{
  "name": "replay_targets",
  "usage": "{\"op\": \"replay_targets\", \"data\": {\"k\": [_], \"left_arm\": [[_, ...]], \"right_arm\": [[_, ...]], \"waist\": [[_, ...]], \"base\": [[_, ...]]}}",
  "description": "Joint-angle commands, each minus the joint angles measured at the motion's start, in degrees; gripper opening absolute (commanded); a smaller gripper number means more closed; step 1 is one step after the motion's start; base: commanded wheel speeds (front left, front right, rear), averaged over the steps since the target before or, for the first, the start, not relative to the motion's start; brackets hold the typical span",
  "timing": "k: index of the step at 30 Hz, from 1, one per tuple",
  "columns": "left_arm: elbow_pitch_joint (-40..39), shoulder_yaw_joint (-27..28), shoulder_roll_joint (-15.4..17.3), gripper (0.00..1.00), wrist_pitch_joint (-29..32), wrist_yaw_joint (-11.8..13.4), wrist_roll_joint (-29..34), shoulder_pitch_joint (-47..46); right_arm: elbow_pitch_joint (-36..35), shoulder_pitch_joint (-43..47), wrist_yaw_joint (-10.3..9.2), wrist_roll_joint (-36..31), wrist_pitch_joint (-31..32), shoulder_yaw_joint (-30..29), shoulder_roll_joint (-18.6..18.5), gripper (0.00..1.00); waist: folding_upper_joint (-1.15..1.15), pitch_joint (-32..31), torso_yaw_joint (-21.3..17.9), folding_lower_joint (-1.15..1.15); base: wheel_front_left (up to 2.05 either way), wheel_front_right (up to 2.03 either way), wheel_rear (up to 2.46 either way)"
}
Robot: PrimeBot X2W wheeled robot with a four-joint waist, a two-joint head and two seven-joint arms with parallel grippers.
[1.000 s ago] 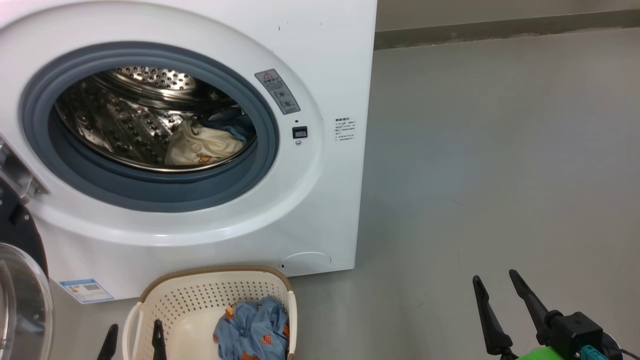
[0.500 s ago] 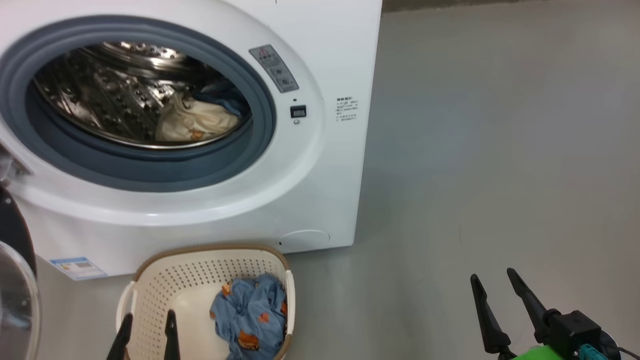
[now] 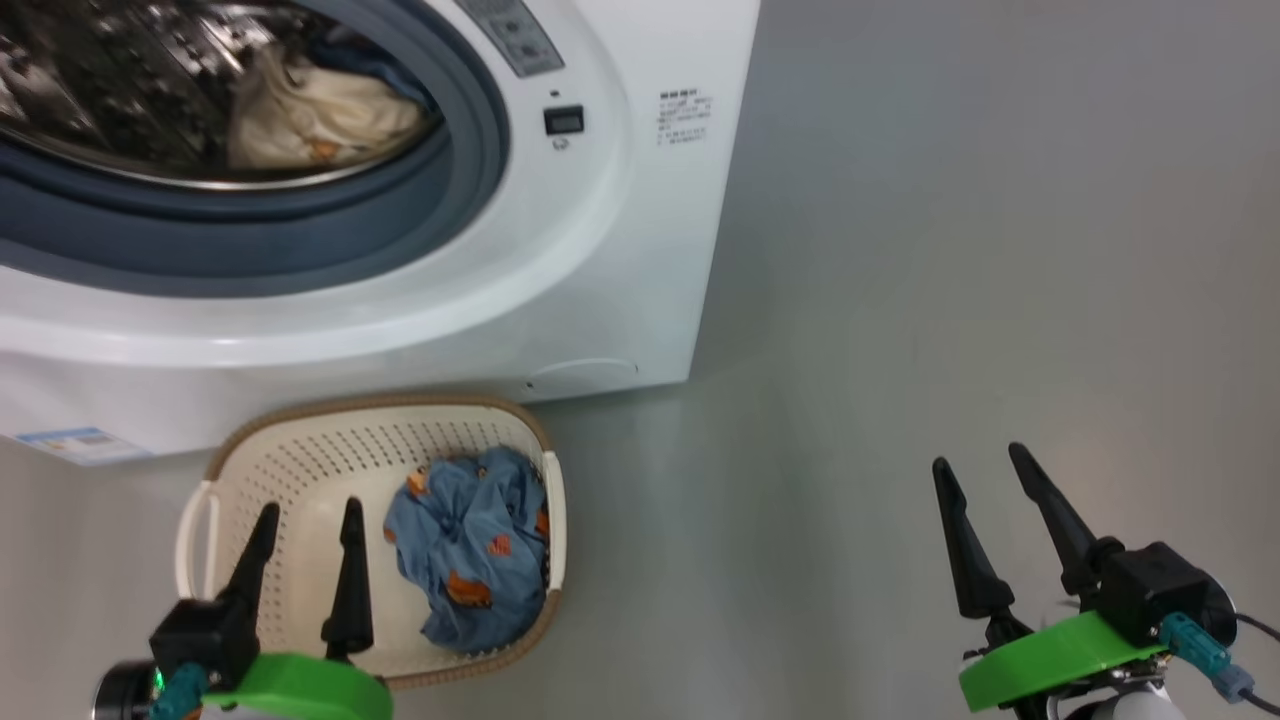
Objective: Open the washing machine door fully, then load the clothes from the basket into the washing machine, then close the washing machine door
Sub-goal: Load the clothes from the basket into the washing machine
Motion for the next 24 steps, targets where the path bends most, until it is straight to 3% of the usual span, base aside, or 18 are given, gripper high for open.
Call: {"op": "replay_targets", "data": {"k": [1,24], "left_arm": [[-0.6,1.8,0.3,1.00,-0.3,-0.2,-0.1,-1.9],[20.5,4.9,0.6,1.00,-0.3,-4.9,1.1,-21.2]], "right_arm": [[-1.6,-1.5,0.09,0.2,-0.3,1.7,-0.2,1.00],[-3.3,-7.2,0.09,1.9,-0.3,3.4,-0.2,1.00]], "waist": [[0.00,4.4,-1.5,0.00],[0.00,22.4,-7.1,0.00]], "base": [[0.00,0.00,0.00],[0.00,0.00,0.00]]}}
